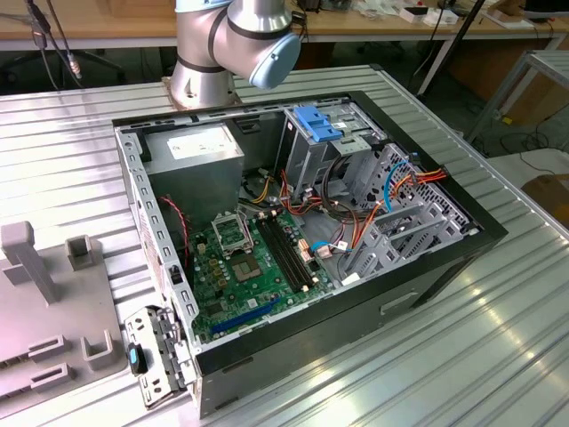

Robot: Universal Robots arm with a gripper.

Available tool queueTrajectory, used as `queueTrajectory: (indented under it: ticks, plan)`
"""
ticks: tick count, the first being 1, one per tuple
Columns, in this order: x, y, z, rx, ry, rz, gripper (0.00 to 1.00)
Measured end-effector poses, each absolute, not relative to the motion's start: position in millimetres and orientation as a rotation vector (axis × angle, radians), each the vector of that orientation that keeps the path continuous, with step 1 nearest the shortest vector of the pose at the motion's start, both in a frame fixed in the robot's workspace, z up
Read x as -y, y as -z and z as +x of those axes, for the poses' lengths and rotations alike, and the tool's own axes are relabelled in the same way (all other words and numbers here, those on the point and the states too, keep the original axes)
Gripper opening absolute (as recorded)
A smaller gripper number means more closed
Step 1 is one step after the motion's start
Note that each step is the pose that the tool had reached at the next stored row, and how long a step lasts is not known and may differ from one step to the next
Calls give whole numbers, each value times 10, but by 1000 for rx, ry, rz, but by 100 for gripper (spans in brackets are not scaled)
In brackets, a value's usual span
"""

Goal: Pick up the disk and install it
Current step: 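Pick up the disk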

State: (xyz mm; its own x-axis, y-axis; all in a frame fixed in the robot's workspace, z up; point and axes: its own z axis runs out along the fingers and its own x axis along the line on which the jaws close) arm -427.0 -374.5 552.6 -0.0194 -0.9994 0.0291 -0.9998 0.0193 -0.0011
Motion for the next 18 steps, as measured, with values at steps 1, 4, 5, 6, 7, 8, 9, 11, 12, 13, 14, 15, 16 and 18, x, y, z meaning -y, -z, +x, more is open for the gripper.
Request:
queueTrajectory:
  ticks: [1, 4, 5, 6, 7, 8, 9, 11, 12, 13, 14, 15, 16, 18]
  plan:
    - [3745, -5526, -4262, 2228, -33, 2186, 37]
    - [3745, -5526, -4240, 2228, -33, 2186, 37]
    - [3746, -5526, -4228, 2228, -33, 2186, 37]
    - [3747, -5526, -4216, 2228, -33, 2186, 37]
    - [3748, -5526, -4206, 2228, -33, 2186, 37]
    - [3749, -5526, -4189, 2228, -33, 2186, 37]
    - [3749, -5526, -4174, 2228, -33, 2186, 37]
    - [3750, -5526, -4152, 2228, -33, 2186, 37]
    - [3750, -5526, -4145, 2228, -33, 2186, 37]
    - [3750, -5526, -4137, 2228, -33, 2186, 37]
    - [3750, -5526, -4130, 2228, -33, 2186, 37]
    - [3751, -5525, -4124, 2228, -33, 2186, 37]
    - [3751, -5526, -4115, 2228, -33, 2186, 37]
    - [3752, -5526, -4097, 2228, -33, 2186, 37]
